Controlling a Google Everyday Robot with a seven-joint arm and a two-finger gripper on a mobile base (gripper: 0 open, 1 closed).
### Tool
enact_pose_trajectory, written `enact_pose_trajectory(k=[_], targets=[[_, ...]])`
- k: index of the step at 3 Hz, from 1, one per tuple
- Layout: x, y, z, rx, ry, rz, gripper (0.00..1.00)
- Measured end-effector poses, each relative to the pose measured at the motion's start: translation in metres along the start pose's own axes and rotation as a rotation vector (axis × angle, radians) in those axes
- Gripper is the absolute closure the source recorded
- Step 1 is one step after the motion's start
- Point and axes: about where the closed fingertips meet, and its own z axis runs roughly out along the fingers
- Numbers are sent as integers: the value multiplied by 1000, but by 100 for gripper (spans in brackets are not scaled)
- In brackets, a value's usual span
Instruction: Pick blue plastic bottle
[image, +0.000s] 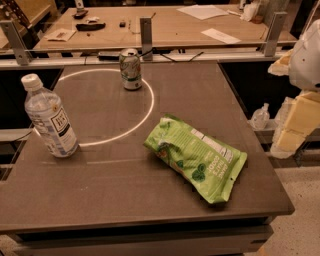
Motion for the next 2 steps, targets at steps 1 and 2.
enact_pose_trajectory(k=[1, 2], targets=[[0, 0, 0, 0, 0, 0, 0], [4, 0, 0, -23, -74, 40, 0]])
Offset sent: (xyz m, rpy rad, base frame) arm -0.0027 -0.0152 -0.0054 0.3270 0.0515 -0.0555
